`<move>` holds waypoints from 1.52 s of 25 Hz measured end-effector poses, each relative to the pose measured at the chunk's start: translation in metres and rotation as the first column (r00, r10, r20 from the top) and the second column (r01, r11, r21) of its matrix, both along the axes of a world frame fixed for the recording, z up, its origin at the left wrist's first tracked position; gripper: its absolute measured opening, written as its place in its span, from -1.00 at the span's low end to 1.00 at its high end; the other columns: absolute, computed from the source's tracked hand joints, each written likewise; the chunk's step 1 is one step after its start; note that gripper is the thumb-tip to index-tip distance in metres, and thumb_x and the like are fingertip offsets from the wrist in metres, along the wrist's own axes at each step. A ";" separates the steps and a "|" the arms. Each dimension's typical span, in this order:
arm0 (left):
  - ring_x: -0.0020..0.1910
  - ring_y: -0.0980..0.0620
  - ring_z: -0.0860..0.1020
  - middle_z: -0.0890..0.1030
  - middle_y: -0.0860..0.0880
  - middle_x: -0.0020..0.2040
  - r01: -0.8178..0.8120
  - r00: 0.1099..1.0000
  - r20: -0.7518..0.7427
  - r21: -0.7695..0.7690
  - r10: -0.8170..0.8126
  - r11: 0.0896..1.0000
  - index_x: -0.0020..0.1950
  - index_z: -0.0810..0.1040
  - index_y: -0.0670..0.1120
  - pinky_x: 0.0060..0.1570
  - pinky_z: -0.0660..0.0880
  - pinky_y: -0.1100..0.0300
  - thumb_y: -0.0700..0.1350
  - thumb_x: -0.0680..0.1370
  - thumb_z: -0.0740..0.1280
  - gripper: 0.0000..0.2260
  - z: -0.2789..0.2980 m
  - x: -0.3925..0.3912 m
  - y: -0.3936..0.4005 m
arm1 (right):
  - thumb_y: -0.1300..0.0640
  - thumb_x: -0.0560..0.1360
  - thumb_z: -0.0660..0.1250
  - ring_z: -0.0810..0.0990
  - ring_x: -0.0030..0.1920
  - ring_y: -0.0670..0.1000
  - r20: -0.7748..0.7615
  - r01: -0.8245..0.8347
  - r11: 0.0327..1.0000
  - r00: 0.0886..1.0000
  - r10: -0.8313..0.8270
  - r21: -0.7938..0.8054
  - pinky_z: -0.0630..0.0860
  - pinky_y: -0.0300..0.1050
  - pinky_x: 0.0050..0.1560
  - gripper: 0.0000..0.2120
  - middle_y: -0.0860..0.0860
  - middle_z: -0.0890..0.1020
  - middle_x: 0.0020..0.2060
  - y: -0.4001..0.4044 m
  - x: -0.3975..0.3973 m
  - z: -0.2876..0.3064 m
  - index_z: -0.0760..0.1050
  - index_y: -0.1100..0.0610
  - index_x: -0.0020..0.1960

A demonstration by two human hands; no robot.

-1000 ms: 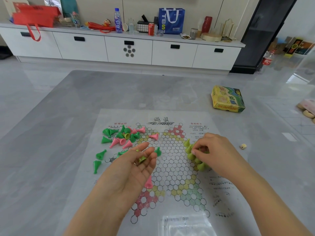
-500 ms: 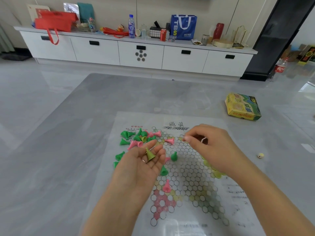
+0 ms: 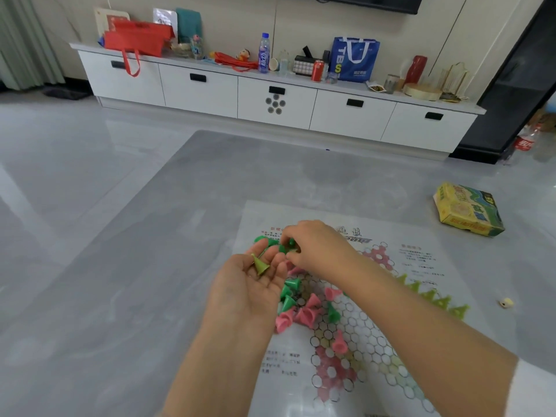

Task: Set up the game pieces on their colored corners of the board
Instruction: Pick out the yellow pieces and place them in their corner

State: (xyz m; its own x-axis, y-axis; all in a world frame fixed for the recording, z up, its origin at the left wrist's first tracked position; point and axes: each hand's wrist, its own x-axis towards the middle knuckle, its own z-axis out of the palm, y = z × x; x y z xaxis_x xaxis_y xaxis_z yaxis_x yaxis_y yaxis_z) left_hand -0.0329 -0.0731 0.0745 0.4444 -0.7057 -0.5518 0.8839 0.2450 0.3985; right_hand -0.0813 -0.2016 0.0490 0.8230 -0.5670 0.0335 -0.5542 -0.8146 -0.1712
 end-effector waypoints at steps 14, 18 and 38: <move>-0.15 -0.03 0.58 0.58 -0.17 -0.17 0.096 0.993 0.076 -0.043 -0.093 0.994 -0.01 0.53 -0.29 -0.14 0.61 0.17 -0.35 0.53 0.17 -0.84 0.004 -0.008 0.002 | 0.23 0.46 0.29 0.65 -0.12 -0.11 0.624 -0.016 0.783 0.615 -0.482 0.621 0.57 -0.23 -0.08 -0.82 -0.03 0.67 -0.17 0.020 -0.104 0.073 0.51 -0.03 -0.04; -0.20 -0.01 0.57 0.60 -0.14 -0.28 0.130 0.987 0.095 -0.013 -0.129 0.991 0.03 0.54 -0.28 -0.13 0.57 0.13 -0.36 0.52 0.18 -0.82 0.002 -0.017 -0.002 | 0.30 0.46 0.26 0.67 -0.09 0.02 0.599 -0.065 0.640 0.433 -0.673 0.766 0.60 -0.18 -0.03 -0.83 0.05 0.70 -0.16 0.023 -0.147 0.055 0.54 0.07 -0.07; -0.59 0.18 0.23 0.28 0.08 -0.52 0.463 0.409 0.701 0.391 -0.584 0.795 -0.22 0.63 0.01 -0.57 0.25 0.38 -0.01 0.49 0.28 -0.83 -0.011 -0.082 -0.023 | 0.19 0.37 0.41 0.58 -0.26 -0.15 0.562 -0.053 0.718 0.665 -0.493 0.694 0.51 -0.32 -0.21 -0.93 -0.10 0.65 -0.30 0.037 -0.165 0.031 0.59 0.03 -0.20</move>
State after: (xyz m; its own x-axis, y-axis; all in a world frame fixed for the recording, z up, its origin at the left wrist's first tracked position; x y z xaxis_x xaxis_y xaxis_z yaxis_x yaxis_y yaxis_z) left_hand -0.1147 -0.0962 0.0632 0.2886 -0.9114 -0.2933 0.1621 -0.2554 0.9532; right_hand -0.2458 -0.1642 0.0799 0.5521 -0.8296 0.0839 -0.1974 -0.2278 -0.9535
